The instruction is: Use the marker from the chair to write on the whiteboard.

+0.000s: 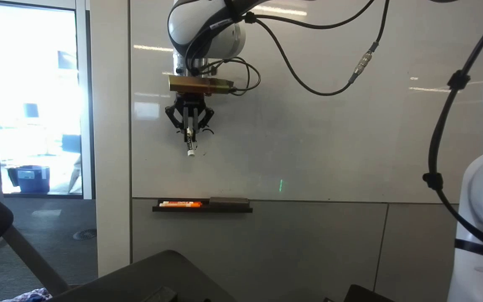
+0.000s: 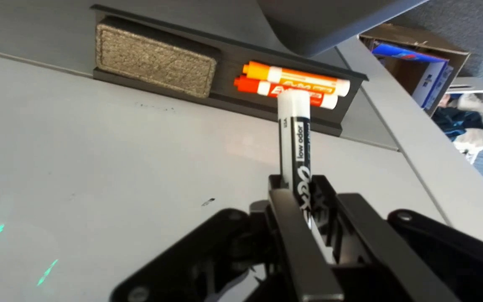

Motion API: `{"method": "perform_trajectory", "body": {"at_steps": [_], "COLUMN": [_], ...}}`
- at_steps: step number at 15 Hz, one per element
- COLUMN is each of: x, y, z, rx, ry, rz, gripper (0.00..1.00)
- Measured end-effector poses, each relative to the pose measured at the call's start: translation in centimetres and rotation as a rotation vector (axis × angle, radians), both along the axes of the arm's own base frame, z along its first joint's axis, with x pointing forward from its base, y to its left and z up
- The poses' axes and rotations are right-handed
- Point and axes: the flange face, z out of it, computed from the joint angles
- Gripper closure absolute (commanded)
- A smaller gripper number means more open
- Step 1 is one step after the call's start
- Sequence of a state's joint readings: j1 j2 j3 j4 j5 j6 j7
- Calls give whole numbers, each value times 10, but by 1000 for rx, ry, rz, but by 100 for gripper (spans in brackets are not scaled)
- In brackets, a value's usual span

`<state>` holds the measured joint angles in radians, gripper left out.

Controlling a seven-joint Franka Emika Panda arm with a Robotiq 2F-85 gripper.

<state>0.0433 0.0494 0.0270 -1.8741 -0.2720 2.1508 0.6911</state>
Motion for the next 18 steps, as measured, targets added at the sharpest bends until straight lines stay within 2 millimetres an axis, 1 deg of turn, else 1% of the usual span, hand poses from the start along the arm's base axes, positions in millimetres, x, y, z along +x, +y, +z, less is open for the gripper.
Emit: {"method": "perform_trajectory", "body": {"at_steps": [4, 8, 10, 11, 13, 16, 18], "x": [-13, -39, -52, -56, -64, -72, -77], "y": [22, 39, 43, 46, 55, 78, 92], "z": [-5, -7, -15, -24, -47, -86, -107], "rx": [144, 261, 284, 286, 292, 315, 329], "ry": [63, 174, 238, 271, 325, 384, 405], "rz": [105, 247, 300, 324, 377, 468, 518], "gripper": [94, 93, 93, 94, 94, 94, 94]}}
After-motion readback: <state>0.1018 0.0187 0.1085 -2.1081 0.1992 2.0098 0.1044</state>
